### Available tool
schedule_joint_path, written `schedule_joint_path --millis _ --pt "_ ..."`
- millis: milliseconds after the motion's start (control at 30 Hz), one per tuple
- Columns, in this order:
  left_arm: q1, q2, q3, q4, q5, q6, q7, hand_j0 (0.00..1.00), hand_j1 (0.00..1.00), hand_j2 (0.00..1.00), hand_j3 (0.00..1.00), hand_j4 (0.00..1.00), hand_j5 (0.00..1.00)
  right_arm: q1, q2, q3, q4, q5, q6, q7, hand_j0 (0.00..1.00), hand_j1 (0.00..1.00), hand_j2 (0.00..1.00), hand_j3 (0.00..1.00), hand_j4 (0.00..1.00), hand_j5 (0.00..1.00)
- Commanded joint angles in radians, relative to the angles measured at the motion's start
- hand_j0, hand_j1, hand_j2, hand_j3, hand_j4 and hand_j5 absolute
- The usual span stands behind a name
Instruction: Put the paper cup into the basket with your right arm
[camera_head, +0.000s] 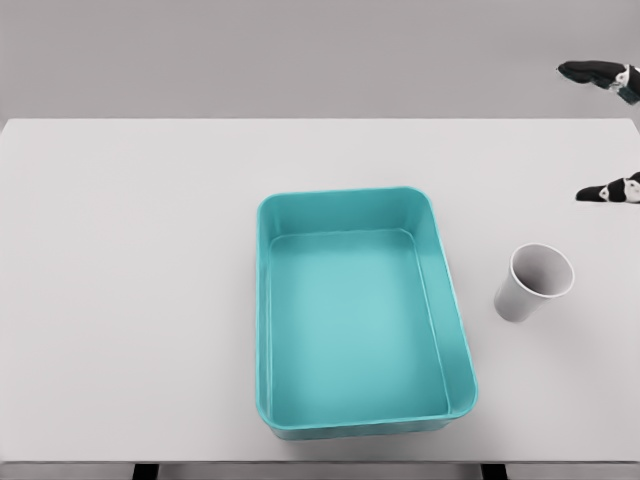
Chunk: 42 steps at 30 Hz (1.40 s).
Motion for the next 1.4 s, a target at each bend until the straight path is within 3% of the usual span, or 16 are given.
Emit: schedule_joint_path --millis 0,200,400,600,700,867,1133,1367 --pt "0.000 0.000 0.000 0.000 0.000 0.000 0.000 1.00 1.00 1.00 1.00 1.00 1.00 0.003 0.004 -0.016 0.000 -0.133 0.111 0.000 1.00 1.00 1.00 1.00 1.00 1.00" --pt "0.000 0.000 0.000 0.000 0.001 0.000 0.000 1.00 1.00 1.00 1.00 1.00 1.00 0.169 0.005 -0.016 0.000 -0.138 0.119 0.000 1.00 1.00 1.00 1.00 1.00 1.00" --pt "0.000 0.000 0.000 0.000 0.000 0.000 0.000 1.00 1.00 1.00 1.00 1.00 1.00 0.290 0.005 -0.069 0.001 -0.195 0.119 0.000 1.00 1.00 1.00 1.00 1.00 1.00" --pt "0.000 0.000 0.000 0.000 0.000 0.000 0.000 1.00 1.00 1.00 1.00 1.00 1.00 0.365 0.004 -0.098 0.009 -0.205 0.121 0.000 1.00 1.00 1.00 1.00 1.00 1.00" --pt "0.000 0.000 0.000 0.000 0.000 0.000 0.000 1.00 1.00 1.00 1.00 1.00 1.00 0.405 0.005 -0.098 0.050 -0.204 0.116 0.000 1.00 1.00 1.00 1.00 1.00 1.00" --pt "0.000 0.000 0.000 0.001 0.001 0.000 0.000 1.00 1.00 1.00 1.00 1.00 1.00 0.451 0.042 -0.098 0.116 -0.198 0.112 0.000 1.00 1.00 1.00 1.00 1.00 1.00" --pt "0.000 0.000 0.000 0.000 0.000 0.000 0.000 1.00 1.00 1.00 1.00 1.00 1.00 0.446 0.165 -0.066 0.221 -0.189 0.098 0.000 1.00 1.00 1.00 1.00 1.00 1.00" --pt "0.000 0.000 0.000 0.000 0.000 0.000 0.000 1.00 1.00 1.00 1.00 1.00 1.00 0.437 0.228 -0.049 0.271 -0.189 0.073 0.000 1.00 1.00 1.00 1.00 1.00 1.00"
